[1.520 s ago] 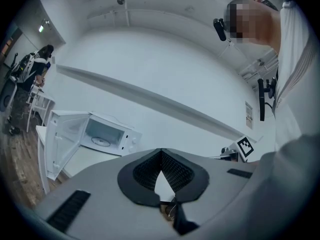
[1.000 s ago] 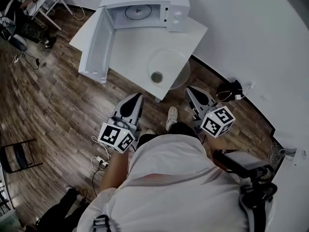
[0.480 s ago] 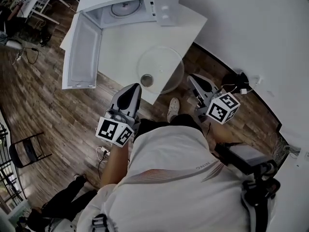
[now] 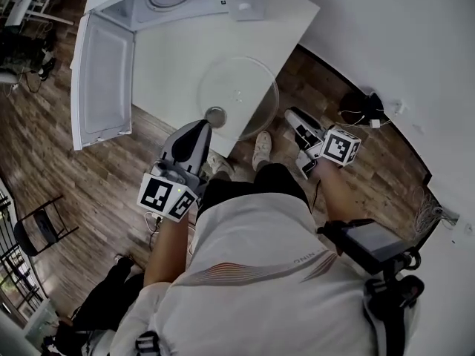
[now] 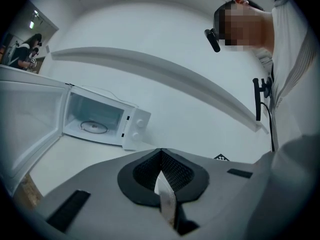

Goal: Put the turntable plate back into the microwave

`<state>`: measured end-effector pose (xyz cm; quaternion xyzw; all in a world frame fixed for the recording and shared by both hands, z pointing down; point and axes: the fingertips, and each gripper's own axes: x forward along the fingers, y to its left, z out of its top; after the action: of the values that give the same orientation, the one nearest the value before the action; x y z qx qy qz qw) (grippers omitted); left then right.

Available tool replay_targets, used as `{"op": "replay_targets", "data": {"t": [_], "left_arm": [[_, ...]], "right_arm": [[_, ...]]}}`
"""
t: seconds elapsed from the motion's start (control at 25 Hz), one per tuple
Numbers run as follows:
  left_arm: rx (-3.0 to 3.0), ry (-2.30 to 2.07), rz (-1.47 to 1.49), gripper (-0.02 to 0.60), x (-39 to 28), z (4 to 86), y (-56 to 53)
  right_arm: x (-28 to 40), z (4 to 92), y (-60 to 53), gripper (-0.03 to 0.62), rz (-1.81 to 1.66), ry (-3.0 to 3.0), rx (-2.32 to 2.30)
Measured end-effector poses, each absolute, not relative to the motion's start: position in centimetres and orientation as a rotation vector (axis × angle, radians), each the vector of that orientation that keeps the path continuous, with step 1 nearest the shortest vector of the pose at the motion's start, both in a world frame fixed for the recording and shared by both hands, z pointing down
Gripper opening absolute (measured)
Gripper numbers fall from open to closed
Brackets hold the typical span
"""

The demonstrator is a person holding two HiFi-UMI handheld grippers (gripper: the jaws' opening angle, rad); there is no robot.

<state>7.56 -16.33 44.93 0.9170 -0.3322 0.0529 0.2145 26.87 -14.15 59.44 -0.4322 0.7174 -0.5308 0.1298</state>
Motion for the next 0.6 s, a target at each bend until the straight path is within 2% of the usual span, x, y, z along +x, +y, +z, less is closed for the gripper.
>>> {"op": "replay_targets", "data": {"t": [0.04,0.16,0.6], "left_arm": [[2.535,-0.93,0.153,0.011,7.3,45.3,-16.6],[2.504,-0.956,0.174,0.011,6.5,46.4,-17.0],[2.399,-1.021,0.235,0.011,4.2,49.8,-16.1]], "right_arm": [[26.5,60.4,-14.2,0.167,-1.574,2.048,-1.215],[24.9,62.6,-14.5,0.199,-1.649,1.99,-1.081],[19.5,66.7,-14.4,0.199,-1.823,1.915,-0.763]]}}
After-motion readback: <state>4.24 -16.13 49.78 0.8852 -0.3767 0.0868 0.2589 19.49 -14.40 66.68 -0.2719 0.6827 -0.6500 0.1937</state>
